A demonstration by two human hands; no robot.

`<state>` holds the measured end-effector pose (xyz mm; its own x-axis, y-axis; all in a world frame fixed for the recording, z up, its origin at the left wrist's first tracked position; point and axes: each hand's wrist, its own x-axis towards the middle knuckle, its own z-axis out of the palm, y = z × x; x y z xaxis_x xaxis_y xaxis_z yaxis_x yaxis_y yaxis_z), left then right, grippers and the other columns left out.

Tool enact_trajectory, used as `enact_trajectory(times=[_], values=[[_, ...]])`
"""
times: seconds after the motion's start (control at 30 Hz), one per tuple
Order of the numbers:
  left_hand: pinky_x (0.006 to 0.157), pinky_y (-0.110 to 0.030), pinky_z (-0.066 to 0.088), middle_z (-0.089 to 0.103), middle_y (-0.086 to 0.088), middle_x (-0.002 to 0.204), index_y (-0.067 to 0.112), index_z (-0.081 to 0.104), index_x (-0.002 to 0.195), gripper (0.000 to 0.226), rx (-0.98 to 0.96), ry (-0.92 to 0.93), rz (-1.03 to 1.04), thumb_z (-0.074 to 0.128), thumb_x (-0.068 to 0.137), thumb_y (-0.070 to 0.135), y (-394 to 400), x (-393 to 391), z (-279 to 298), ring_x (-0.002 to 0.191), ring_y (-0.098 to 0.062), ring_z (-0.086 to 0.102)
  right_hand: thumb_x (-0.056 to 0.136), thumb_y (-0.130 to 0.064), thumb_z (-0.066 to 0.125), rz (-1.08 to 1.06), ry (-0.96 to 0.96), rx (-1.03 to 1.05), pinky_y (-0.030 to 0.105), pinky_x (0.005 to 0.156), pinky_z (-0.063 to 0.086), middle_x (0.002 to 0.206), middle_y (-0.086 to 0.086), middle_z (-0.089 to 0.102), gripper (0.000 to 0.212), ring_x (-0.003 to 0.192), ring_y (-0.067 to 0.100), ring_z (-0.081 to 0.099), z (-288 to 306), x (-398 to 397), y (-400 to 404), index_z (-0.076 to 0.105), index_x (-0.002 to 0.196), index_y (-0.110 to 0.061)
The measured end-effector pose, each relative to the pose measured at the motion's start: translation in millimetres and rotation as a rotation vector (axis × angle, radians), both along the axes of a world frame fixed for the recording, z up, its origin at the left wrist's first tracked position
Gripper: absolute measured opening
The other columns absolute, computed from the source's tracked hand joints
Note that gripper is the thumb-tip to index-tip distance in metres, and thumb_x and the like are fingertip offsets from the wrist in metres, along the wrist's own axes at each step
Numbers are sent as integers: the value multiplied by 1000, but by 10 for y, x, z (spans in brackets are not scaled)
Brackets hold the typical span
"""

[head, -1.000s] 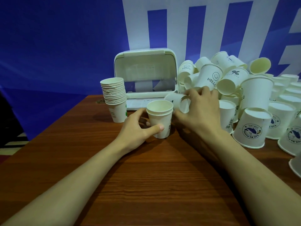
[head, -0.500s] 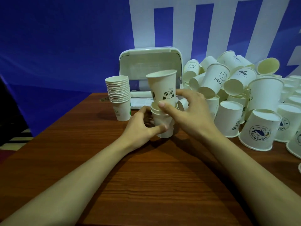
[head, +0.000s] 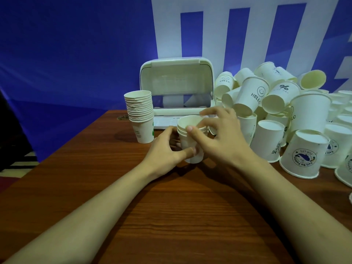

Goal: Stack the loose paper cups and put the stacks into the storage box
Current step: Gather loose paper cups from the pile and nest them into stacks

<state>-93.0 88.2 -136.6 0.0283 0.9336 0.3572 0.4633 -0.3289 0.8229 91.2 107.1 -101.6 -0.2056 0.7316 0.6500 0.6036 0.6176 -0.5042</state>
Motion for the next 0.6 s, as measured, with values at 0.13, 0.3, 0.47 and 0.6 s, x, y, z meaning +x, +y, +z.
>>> enact_trajectory(times=[0.13, 0.3, 0.47, 0.6], values=[[96, -43, 62, 77, 4, 116, 29, 62, 122, 62, -2, -2, -13, 87, 67, 45, 7, 0, 1, 107, -10, 74, 80, -71, 46, 0, -64, 17, 44, 103, 36, 117, -8, 60, 54, 122, 15, 41, -27, -6, 20, 76, 87, -27], [98, -41, 60, 72, 10, 124, 28, 59, 132, 81, -15, 51, -3, 83, 63, 63, -3, -1, 24, 111, -6, 70, 89, -55, 51, -174, 127, 199, 46, 100, 37, 118, -1, 62, 51, 118, 25, 49, 122, 184, 37, 64, 125, -22], [98, -40, 60, 73, 11, 123, 28, 60, 130, 82, -31, 46, 22, 83, 60, 65, -14, 12, 32, 110, -5, 70, 95, -55, 48, -615, -6, 69, 53, 104, 28, 148, 13, 45, 68, 130, 40, 37, 162, 505, 223, 28, 154, -28], [99, -39, 60, 71, 11, 126, 27, 59, 134, 88, -39, 55, 18, 82, 59, 67, -9, 20, 41, 113, -7, 69, 96, -57, 46, -677, -91, 76, 53, 97, 31, 133, 20, 56, 66, 123, 44, 42, 139, 546, 280, 26, 153, -31]])
